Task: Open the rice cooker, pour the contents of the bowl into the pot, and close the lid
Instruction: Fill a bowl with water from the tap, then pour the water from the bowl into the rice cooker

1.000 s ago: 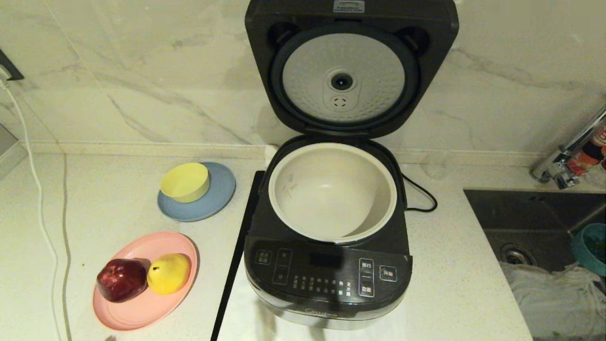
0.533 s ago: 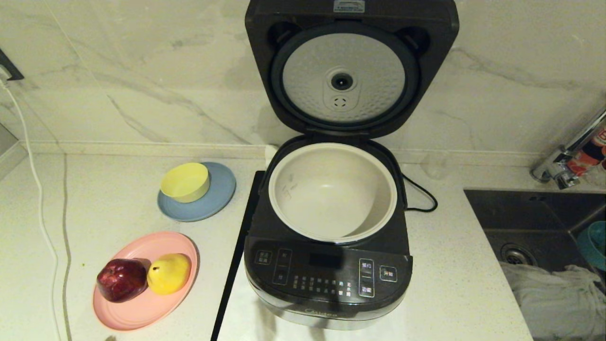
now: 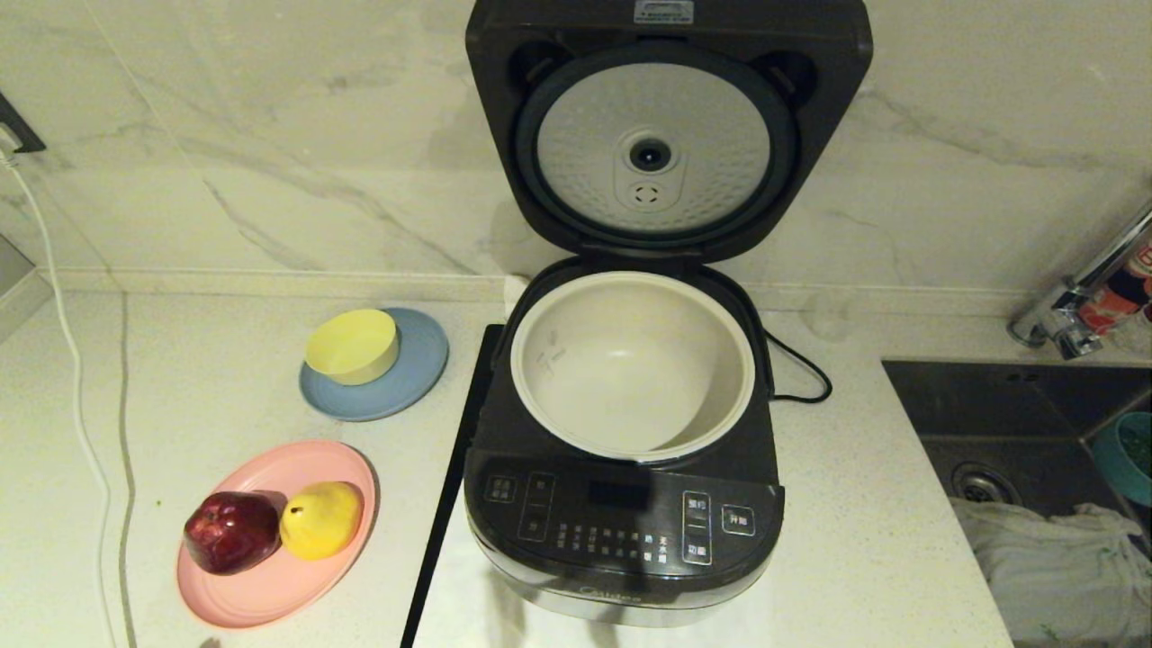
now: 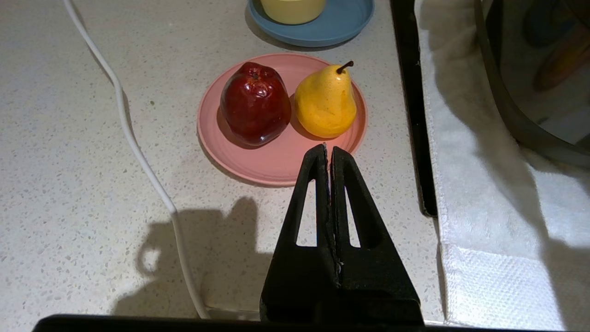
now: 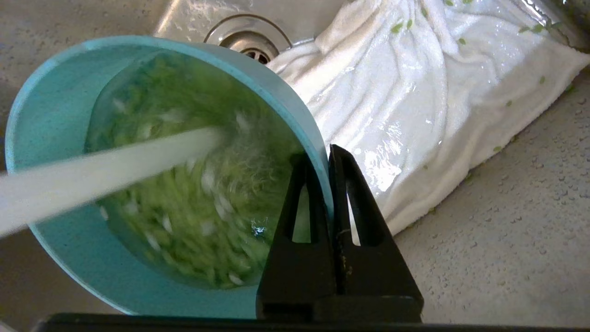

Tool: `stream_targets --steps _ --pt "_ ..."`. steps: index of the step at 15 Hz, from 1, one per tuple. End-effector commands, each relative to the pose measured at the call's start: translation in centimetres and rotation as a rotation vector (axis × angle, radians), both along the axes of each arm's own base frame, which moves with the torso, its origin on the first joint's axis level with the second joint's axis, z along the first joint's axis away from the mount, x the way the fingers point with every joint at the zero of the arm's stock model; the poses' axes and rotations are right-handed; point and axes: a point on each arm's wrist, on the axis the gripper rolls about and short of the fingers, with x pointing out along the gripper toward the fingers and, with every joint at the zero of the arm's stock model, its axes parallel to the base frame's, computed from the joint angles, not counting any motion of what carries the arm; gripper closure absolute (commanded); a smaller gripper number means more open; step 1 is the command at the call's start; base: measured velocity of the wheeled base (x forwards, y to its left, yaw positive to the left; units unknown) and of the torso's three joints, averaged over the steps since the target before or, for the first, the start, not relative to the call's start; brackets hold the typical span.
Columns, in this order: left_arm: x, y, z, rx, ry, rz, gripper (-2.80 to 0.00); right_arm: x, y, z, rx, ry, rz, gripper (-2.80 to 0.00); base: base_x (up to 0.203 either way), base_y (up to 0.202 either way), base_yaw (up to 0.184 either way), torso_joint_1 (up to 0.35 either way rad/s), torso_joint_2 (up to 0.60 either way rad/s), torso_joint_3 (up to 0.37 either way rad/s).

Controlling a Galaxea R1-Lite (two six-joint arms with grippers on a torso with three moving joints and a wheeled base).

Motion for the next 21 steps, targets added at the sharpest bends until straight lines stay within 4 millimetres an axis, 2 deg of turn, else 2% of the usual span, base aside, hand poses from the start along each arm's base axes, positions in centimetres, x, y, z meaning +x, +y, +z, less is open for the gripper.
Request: stream_targets --steps 1,4,11,14,16,18,21 --pt "0.0 0.0 0.0 0.000 -0.001 0.000 0.00 -0.1 0.0 0.1 0.007 0.003 0.000 0.00 0.000 0.000 0.000 0.000 0.00 0.000" --pt "0.0 0.0 0.0 0.000 -0.001 0.000 0.00 -1.0 2.2 0.3 0.025 0.037 0.035 0.00 0.000 0.000 0.000 0.000 0.00 0.000" --pt "0.0 0.0 0.0 0.000 -0.001 0.000 0.00 -2.1 10.4 3.5 -0.005 0.047 0.211 0.00 0.000 0.000 0.000 0.000 0.00 0.000" --pt "0.0 0.0 0.0 0.000 -0.001 0.000 0.00 -2.4 14.7 6.0 -0.042 0.011 0.308 0.00 0.000 0.000 0.000 0.000 0.00 0.000" --pt "0.0 0.0 0.0 0.000 -0.001 0.000 0.00 -2.8 18.3 7.7 -0.068 -0.012 0.397 0.00 0.000 0.000 0.000 0.000 0.00 0.000" --pt "0.0 0.0 0.0 0.000 -0.001 0.000 0.00 -3.6 22.2 9.5 -0.060 -0.003 0.502 0.00 0.000 0.000 0.000 0.000 0.00 0.000" --pt "0.0 0.0 0.0 0.000 -0.001 0.000 0.00 -4.8 26.9 12.1 -0.066 -0.007 0.640 0.00 0.000 0.000 0.000 0.000 0.00 0.000"
